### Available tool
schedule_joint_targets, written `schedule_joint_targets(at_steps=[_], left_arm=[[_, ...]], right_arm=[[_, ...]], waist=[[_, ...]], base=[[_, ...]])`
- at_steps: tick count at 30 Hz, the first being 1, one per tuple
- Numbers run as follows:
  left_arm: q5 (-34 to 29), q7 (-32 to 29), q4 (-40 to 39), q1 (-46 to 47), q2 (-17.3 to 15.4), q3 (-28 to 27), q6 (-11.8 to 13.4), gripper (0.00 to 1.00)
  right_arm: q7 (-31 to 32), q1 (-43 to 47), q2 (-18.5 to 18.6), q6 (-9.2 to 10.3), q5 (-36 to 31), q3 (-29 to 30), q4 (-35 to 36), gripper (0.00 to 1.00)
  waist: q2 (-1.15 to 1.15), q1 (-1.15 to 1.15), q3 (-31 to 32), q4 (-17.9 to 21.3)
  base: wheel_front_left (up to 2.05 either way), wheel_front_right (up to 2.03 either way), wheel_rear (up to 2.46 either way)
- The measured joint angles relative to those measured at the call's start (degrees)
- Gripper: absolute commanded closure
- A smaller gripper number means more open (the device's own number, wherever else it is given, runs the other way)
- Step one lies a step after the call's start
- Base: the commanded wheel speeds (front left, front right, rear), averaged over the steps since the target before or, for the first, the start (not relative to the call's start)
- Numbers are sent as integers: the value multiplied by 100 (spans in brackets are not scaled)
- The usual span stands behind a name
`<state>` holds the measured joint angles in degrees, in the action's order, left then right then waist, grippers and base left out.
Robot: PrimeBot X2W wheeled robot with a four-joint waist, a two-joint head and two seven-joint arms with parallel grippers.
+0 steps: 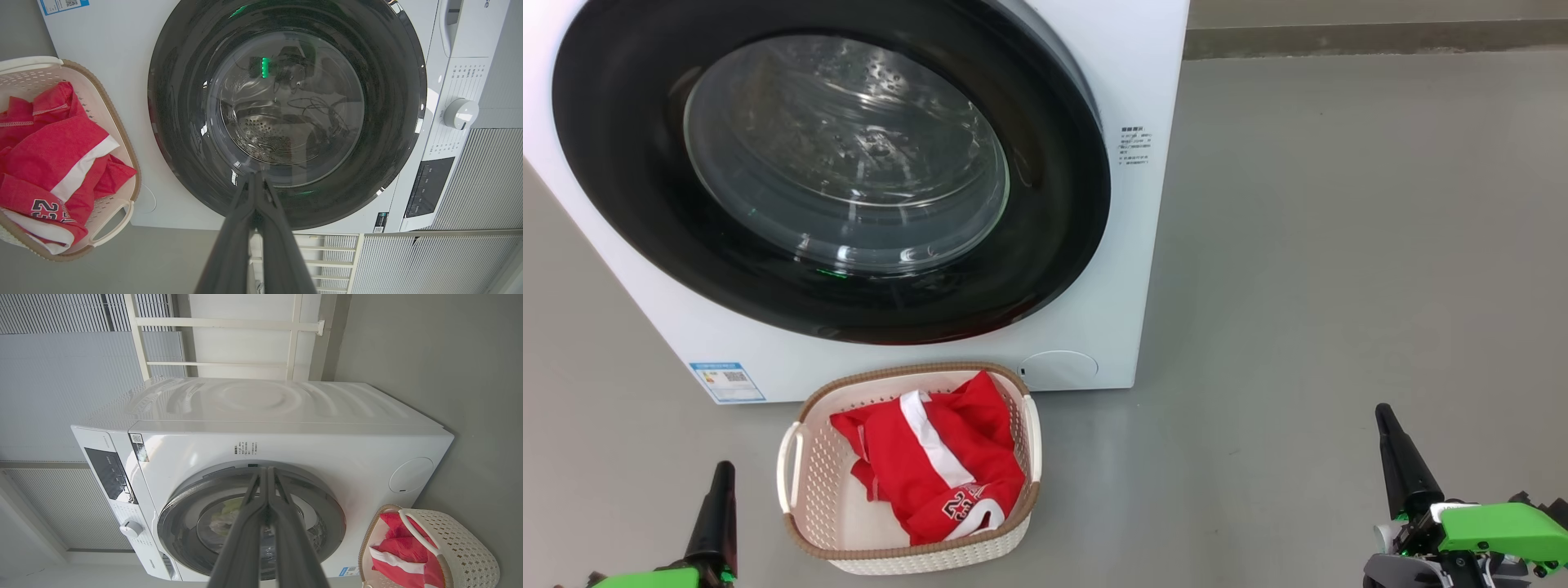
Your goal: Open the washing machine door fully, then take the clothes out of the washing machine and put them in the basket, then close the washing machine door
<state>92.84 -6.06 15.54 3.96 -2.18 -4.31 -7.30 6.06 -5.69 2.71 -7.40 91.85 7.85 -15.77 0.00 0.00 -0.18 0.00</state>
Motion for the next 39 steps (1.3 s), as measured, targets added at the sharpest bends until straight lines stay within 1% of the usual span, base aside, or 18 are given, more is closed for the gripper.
schedule_joint_targets(at_steps=[39], left_arm=[[-16, 0, 0, 0, 3, -15, 0, 100]], right_arm=[[0, 0, 0, 0, 0, 0, 0, 100]], waist=[[0, 0, 0, 0]], base=[[0, 0, 0]])
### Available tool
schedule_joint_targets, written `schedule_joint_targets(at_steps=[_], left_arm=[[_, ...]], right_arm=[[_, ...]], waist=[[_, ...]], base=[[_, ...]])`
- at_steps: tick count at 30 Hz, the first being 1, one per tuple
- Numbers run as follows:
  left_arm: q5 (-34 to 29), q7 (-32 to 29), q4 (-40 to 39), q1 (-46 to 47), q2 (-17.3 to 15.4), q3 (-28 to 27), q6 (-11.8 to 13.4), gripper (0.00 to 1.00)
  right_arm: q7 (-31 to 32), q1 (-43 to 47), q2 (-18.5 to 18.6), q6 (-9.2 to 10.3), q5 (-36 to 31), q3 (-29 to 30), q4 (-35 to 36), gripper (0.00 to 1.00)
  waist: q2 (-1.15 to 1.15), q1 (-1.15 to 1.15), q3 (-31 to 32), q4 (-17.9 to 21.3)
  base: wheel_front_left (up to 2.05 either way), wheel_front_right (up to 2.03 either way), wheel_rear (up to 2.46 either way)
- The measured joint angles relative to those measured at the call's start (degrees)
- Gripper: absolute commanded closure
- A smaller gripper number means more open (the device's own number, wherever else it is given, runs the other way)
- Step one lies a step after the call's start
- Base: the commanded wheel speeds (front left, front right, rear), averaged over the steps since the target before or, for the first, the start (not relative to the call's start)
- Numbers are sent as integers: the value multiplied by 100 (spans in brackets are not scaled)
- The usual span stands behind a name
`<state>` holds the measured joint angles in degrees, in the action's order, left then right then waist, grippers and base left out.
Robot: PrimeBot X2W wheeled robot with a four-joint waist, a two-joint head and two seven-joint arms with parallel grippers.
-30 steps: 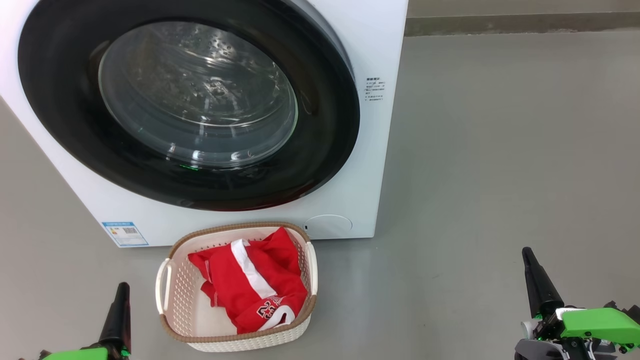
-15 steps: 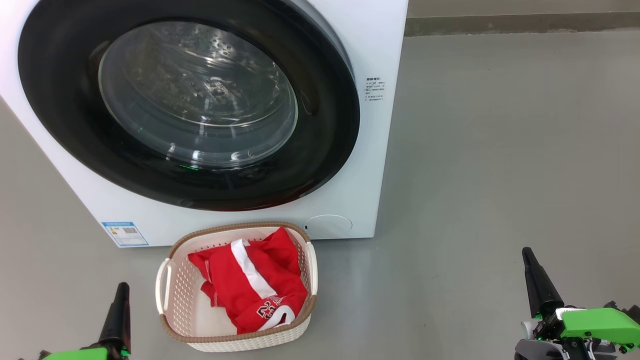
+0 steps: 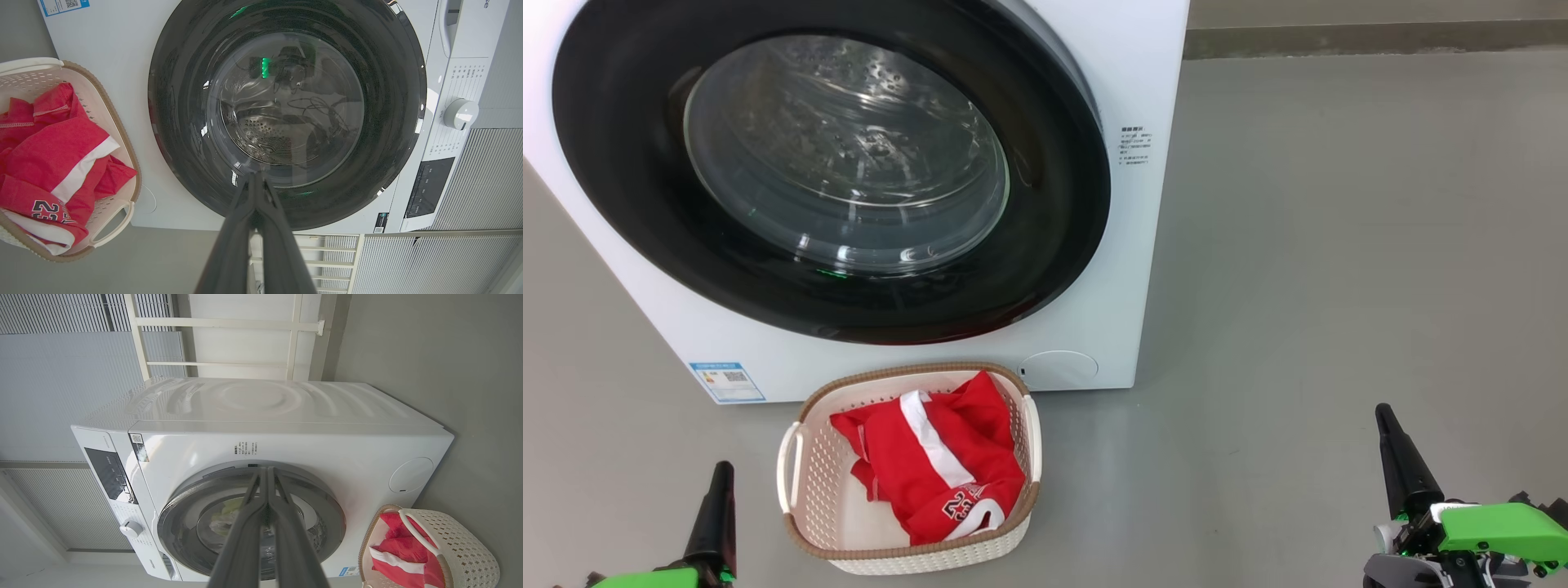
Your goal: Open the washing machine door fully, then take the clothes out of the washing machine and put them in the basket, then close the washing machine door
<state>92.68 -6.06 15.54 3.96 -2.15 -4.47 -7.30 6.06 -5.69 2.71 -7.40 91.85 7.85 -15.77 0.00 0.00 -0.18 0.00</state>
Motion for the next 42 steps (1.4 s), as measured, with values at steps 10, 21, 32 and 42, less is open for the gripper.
schedule_joint_targets(at_steps=[10, 21, 32, 42], left_arm=[[0, -1, 0, 0, 0, -2, 0, 100], [0, -1, 0, 0, 1, -4, 0, 100], [0, -1, 0, 0, 1, -7, -1, 100], [0, -1, 0, 0, 2, -8, 0, 100]], right_arm=[[0, 0, 0, 0, 0, 0, 0, 100], [0, 0, 0, 0, 0, 0, 0, 100], [0, 0, 0, 0, 0, 0, 0, 100], [0, 0, 0, 0, 0, 0, 0, 100]], waist=[[0, 0, 0, 0], [0, 0, 0, 0], [0, 0, 0, 0], [0, 0, 0, 0]], base=[[0, 0, 0], [0, 0, 0], [0, 0, 0], [0, 0, 0]])
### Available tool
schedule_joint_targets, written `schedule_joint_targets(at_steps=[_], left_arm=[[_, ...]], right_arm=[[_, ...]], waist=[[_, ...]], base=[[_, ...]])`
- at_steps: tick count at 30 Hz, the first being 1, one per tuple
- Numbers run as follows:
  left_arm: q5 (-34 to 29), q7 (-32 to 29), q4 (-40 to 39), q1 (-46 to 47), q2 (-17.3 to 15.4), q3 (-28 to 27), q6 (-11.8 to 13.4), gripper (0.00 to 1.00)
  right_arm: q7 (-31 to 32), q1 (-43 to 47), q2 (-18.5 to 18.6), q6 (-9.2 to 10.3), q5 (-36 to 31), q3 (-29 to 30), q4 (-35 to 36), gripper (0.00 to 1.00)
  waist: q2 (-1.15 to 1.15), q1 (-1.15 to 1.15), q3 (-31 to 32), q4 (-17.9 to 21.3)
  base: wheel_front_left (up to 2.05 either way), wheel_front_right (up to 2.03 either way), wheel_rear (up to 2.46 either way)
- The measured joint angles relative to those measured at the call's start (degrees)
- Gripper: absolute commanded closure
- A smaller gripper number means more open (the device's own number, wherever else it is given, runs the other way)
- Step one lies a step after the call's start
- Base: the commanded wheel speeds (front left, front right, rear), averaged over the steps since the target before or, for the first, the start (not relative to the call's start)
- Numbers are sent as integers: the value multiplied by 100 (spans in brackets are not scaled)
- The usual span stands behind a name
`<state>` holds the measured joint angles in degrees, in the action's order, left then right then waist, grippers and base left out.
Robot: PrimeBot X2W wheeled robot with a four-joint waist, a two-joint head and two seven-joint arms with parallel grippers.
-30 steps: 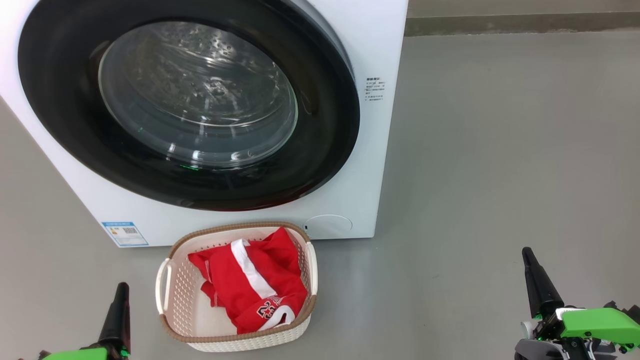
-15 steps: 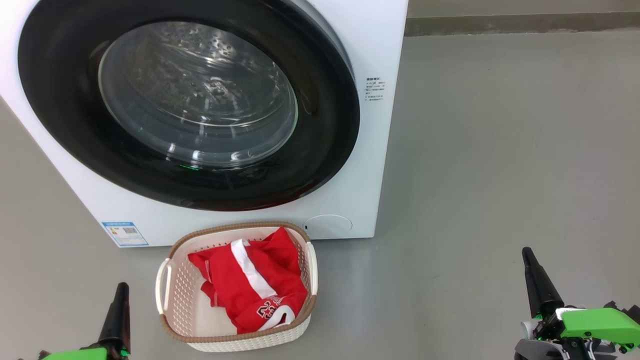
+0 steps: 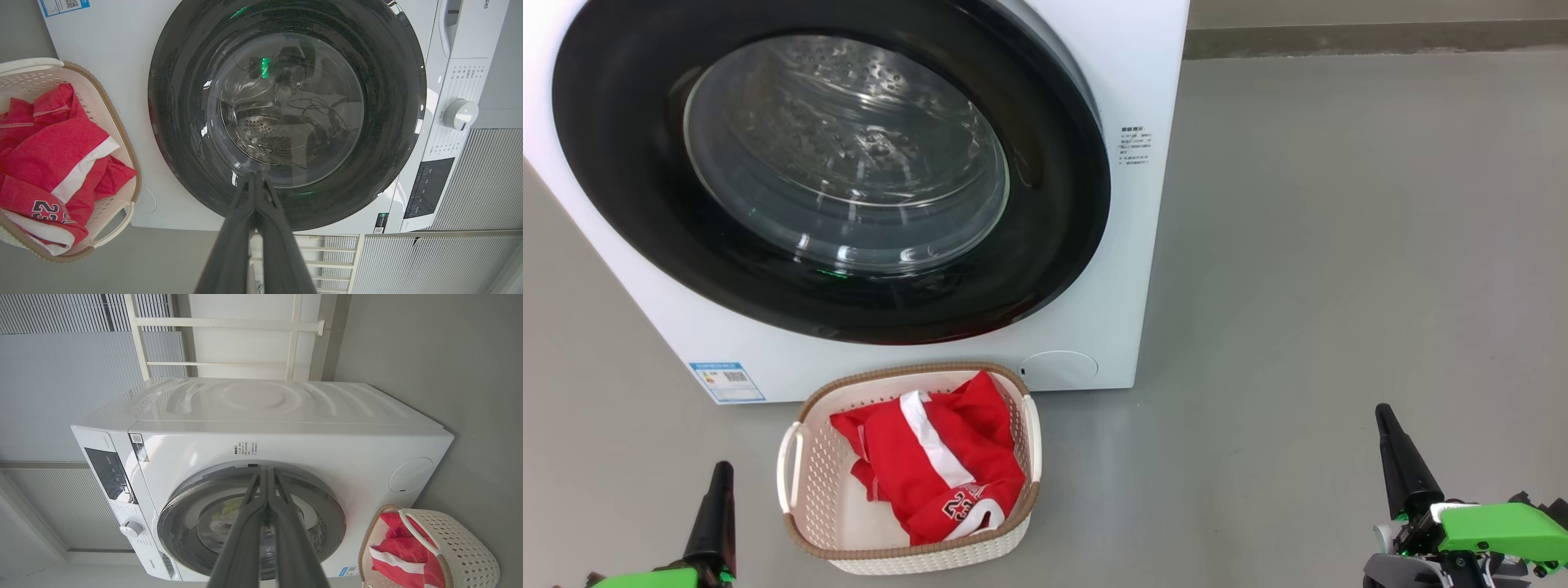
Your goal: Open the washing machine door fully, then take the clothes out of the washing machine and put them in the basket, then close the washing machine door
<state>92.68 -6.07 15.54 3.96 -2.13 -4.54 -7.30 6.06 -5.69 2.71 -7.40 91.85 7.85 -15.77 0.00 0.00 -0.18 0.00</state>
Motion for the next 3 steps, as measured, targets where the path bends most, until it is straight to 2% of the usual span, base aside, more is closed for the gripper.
schedule_joint_targets(at_steps=[3], left_arm=[[0, 0, 0, 1, 0, 0, 0, 100]], right_arm=[[0, 1, 0, 0, 0, 0, 0, 100]], waist=[[0, 0, 0, 0]], base=[[0, 0, 0]])
